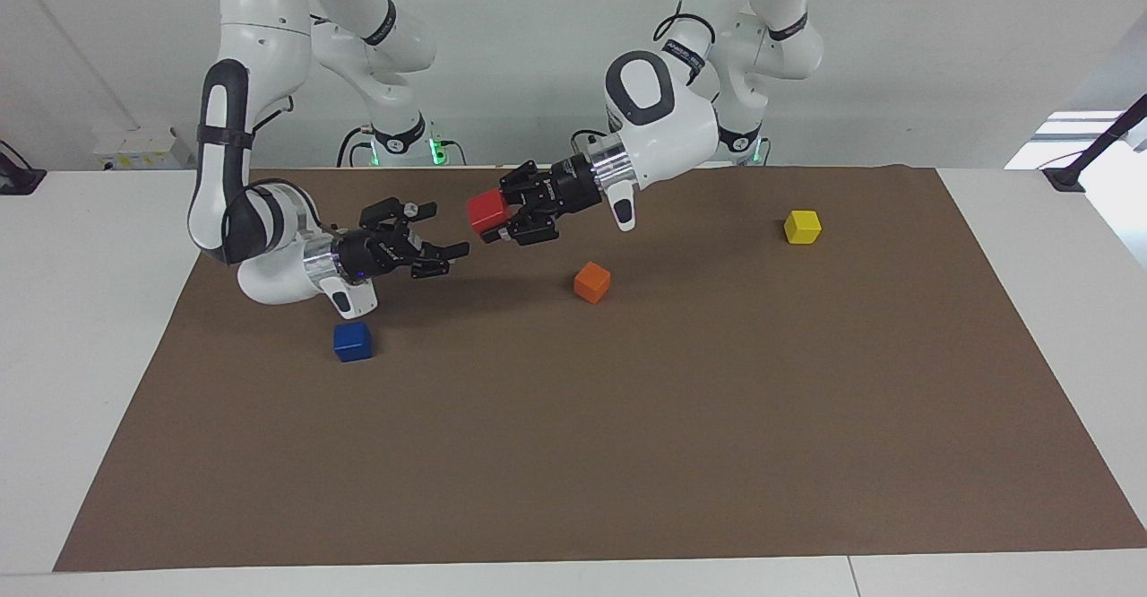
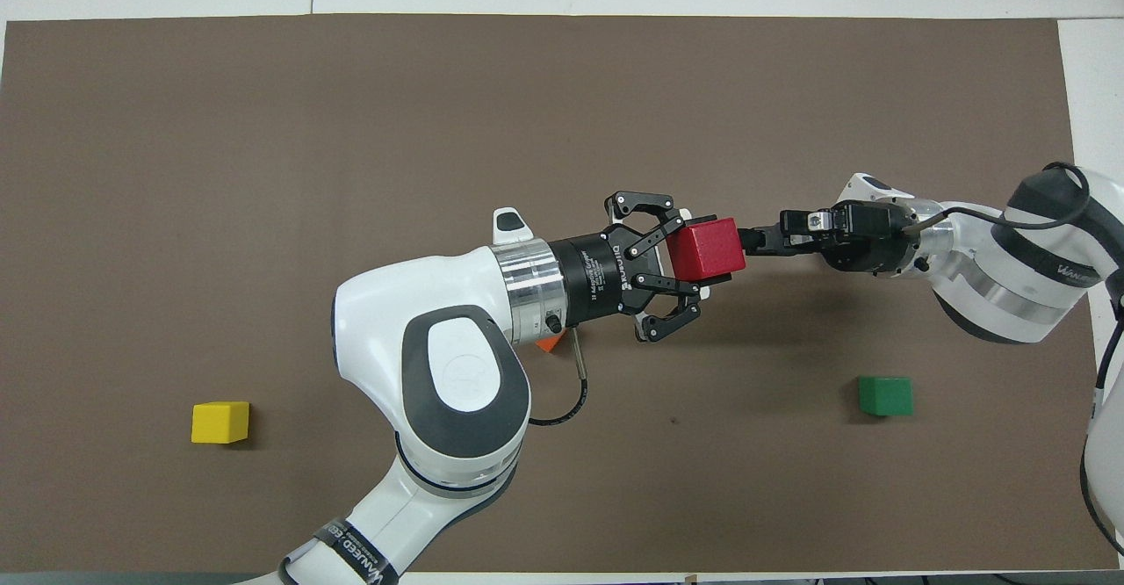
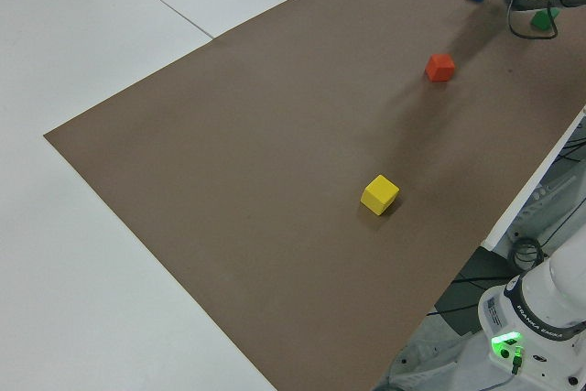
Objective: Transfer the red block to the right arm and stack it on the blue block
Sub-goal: 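Carry the red cube toward the right gripper with the left gripper, then close the right gripper on the red cube held by the left gripper, then open the left gripper and pull it back from the red cube, then carry the red cube over the blue cube while the left gripper retreats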
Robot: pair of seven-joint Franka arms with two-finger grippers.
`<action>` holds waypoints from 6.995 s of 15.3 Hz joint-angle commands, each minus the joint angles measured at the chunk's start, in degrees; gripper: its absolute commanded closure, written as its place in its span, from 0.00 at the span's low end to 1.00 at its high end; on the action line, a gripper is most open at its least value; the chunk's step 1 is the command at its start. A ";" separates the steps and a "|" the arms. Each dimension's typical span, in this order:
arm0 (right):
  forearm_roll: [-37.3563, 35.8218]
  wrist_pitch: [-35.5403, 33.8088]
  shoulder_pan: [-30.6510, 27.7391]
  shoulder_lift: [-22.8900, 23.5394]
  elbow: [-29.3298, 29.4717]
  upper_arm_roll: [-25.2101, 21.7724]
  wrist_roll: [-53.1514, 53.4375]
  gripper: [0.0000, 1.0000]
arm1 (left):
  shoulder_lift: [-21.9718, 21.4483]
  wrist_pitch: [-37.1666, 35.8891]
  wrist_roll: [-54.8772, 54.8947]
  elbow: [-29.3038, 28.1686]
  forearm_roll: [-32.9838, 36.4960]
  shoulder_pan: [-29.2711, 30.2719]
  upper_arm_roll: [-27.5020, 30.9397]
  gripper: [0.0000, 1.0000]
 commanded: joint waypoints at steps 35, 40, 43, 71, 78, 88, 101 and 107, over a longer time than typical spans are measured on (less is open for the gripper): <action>-2.10 1.79 4.01 0.55 0.77 0.11 0.58 0.00 | 1.50 0.25 1.24 1.15 -1.28 -0.53 0.56 1.00; 0.01 3.12 4.72 0.55 0.86 1.25 0.58 0.00 | 1.50 0.25 1.24 1.15 -1.28 -0.53 0.56 1.00; 0.01 3.12 4.63 0.55 0.86 1.25 0.67 0.00 | 1.50 0.25 1.24 1.15 -1.28 -0.53 0.56 1.00; 1.07 2.94 4.02 -0.86 0.24 1.16 4.01 1.00 | 1.42 -1.32 2.73 1.15 -0.84 1.49 0.65 0.00; 1.07 3.12 4.02 -0.86 0.24 1.25 4.01 1.00 | -0.60 -14.05 11.25 -2.97 1.35 12.37 0.83 0.00; 1.15 3.82 4.63 -0.94 0.68 1.25 4.27 1.00 | -0.61 -32.69 14.76 -2.19 35.07 34.08 0.83 0.00; -35.35 25.09 3.93 -13.60 19.12 0.55 46.61 1.00 | 4.25 -67.16 22.67 23.65 94.33 40.96 0.56 0.00; -71.93 24.92 3.93 -13.25 27.31 0.81 52.18 1.00 | -2.97 -67.60 50.71 23.56 96.54 42.28 1.09 0.00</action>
